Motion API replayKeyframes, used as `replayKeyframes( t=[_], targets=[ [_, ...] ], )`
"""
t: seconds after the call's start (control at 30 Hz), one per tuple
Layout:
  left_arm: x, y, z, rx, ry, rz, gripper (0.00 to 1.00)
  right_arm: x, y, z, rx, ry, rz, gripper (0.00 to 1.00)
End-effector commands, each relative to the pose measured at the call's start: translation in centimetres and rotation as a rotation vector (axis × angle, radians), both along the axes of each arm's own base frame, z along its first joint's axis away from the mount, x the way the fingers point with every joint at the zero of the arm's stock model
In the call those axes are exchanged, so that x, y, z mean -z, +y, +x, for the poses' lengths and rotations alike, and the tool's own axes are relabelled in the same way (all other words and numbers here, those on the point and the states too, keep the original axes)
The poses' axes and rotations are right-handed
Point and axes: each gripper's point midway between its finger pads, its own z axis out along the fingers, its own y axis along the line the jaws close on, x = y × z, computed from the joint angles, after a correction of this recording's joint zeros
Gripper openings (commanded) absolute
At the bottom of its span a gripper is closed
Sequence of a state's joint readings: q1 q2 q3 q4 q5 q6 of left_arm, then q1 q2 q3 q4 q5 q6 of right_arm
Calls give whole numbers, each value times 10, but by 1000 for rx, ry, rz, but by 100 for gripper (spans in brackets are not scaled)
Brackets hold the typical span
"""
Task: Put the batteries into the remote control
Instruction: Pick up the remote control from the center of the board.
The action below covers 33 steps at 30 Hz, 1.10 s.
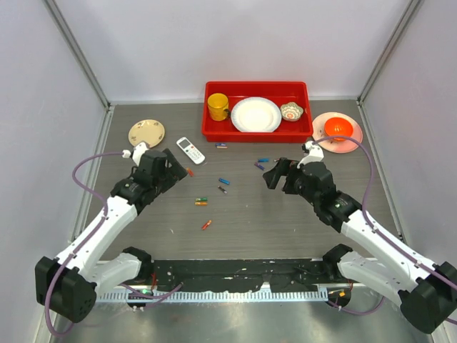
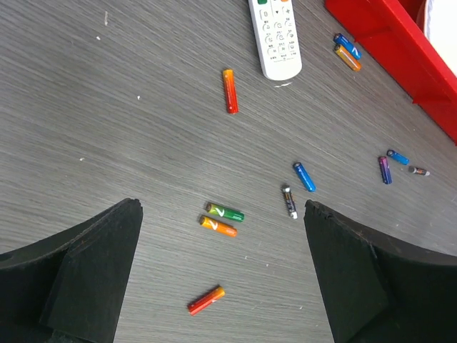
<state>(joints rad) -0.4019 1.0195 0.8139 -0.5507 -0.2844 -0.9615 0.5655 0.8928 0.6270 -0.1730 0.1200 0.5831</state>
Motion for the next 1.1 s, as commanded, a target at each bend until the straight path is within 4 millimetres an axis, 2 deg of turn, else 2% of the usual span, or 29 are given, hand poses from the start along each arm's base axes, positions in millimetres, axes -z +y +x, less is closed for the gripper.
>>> replayKeyframes(
  t=[0.0,0.07,0.13,0.23,0.27,0.33,0.37,0.43,0.5,0.53,0.57,0.6,0.63,0.67,0.7,0.73,0.77,0.97,1.03,1.07],
  targets=[
    [-6,-1,8,38,-60,26,100,-2,-8,-2,21,-10,-28,100],
    [-4,-4,9,53,-58,22,100,-4,-14,-1,51,-25,-29,100],
    [-5,-8,14,80,-71,31,100,-15,-18,-1,83,-70,8,100],
    [-7,-9,22,86,-67,55,100,-14,-28,5,176,-80,51,99],
    [-12,-6,28,62,-75,69,100,-12,-26,6,174,-83,64,100],
    [-5,-6,37,49,-42,97,100,-9,-13,2,110,-65,86,100],
    [-13,-5,44,27,-48,104,100,-10,-8,3,85,-59,92,100],
    [-4,-9,58,8,-11,115,100,-7,0,2,48,-30,89,100],
    [-12,-8,75,-43,-26,124,98,1,6,3,35,13,79,100],
    [2,-8,83,-65,13,144,98,4,7,4,33,27,77,100],
    [-6,-10,94,-82,-1,144,97,6,8,5,37,42,73,100],
    [-2,-7,101,-108,9,171,96,7,8,5,38,46,70,100],
    [13,-8,108,-119,50,193,95,6,8,5,37,47,72,100],
    [11,-10,118,-140,55,196,94,6,6,6,47,44,70,99],
    [16,-10,122,-158,75,205,94,5,5,6,54,41,74,99],
    [36,-10,127,-180,128,231,94,4,4,6,61,36,74,99],
    [34,-13,134,-202,138,214,94,4,4,6,61,37,72,99],
    [72,-19,158,-267,195,136,91,-3,2,3,61,36,73,99],
    [74,-21,168,-272,191,105,89,-5,3,1,55,35,83,99],
    [84,-23,171,-267,211,93,89,-5,3,0,52,37,87,99]
  ],
)
